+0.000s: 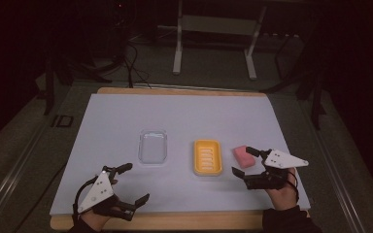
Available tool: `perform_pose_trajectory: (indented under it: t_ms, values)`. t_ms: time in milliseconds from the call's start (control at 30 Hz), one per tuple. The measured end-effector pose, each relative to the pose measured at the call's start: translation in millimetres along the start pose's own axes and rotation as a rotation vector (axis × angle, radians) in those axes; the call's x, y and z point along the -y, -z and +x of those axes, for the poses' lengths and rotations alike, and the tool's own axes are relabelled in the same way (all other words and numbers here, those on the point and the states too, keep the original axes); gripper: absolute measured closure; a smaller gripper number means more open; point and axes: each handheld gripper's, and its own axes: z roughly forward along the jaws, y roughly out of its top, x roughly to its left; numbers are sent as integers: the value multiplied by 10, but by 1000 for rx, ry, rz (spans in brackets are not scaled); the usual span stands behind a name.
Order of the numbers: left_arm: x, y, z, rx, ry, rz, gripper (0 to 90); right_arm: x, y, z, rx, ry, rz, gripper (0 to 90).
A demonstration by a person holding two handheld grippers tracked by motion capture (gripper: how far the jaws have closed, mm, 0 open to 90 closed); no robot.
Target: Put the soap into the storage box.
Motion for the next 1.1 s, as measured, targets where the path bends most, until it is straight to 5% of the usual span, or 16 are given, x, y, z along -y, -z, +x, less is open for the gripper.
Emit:
perform_pose_trajectory:
  t_ms: [400, 433, 633, 833, 867, 967, 1100]
  values:
    - [2, -8, -3, 6, -5, 7, 6, -1, -99, 50, -53, 93, 93, 135]
    - [2, -9, -5, 4, -7, 10, 5, 2, -123, 49, -52, 112, 144, 136]
    - [3, -12, -5, 4, -6, 11, 6, 46, -187, -61, -11, 28, 311, 158]
    - [3, -15, -11, 2, -10, 16, 6, 60, -181, -130, 23, -6, 385, 158]
    - [5, -19, -13, 2, -13, 19, 6, 45, -174, -153, 50, -31, 443, 158]
    - [5, -19, -15, 2, -14, 19, 6, 26, -164, -177, 68, -58, 485, 158]
    - [10, -25, -15, 0, -17, 25, 6, -10, -123, -248, 95, -190, 595, 158]
